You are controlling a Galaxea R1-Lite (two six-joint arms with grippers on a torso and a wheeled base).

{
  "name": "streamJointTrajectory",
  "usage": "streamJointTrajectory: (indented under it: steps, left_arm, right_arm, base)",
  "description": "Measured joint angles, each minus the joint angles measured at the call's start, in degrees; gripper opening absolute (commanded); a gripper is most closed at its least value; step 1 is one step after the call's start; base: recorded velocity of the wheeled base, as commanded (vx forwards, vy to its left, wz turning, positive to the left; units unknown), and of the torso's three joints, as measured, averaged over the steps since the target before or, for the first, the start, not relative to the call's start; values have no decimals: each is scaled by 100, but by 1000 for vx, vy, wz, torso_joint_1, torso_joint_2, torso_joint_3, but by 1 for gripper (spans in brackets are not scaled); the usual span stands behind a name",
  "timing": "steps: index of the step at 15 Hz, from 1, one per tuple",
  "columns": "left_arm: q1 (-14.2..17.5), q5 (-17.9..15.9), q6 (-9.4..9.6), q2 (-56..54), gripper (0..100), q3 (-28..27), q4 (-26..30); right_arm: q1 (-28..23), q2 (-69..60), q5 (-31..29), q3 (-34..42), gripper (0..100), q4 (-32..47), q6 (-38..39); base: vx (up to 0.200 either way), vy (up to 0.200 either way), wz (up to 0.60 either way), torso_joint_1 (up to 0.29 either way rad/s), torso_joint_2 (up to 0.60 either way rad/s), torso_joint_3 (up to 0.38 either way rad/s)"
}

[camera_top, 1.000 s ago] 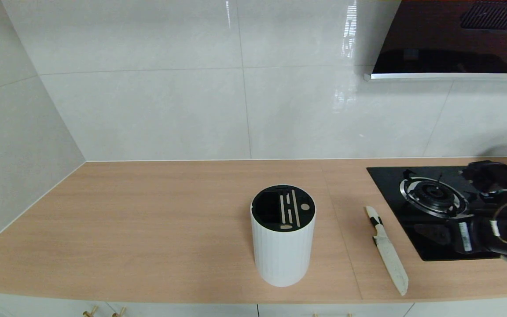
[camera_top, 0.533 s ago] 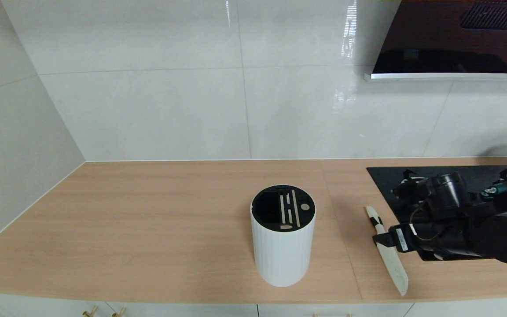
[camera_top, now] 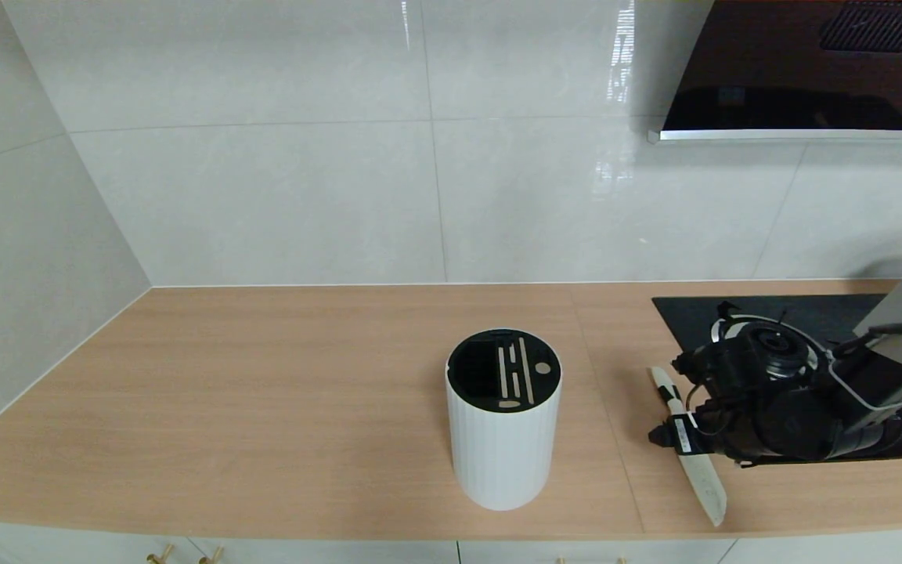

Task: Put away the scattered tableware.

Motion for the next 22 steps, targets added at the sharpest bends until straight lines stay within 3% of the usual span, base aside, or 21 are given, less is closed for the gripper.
streamJointTrajectory:
  steps: [6, 10, 22]
  left_arm:
    - [0, 0, 0, 0, 100, 0, 0]
    - [0, 0, -2, 0, 100, 0, 0]
    - [-2, 0, 0, 0, 100, 0, 0]
  right_arm:
    - [-169, 350, 22, -296, 100, -50, 73]
    - [-176, 518, 91, -306, 100, -512, 143]
    - [-190, 683, 140, -288, 100, -547, 141]
  base:
    - [0, 0, 0, 0, 0, 0]
    - [0, 0, 0, 0, 0, 0]
    - [0, 0, 0, 0, 0, 0]
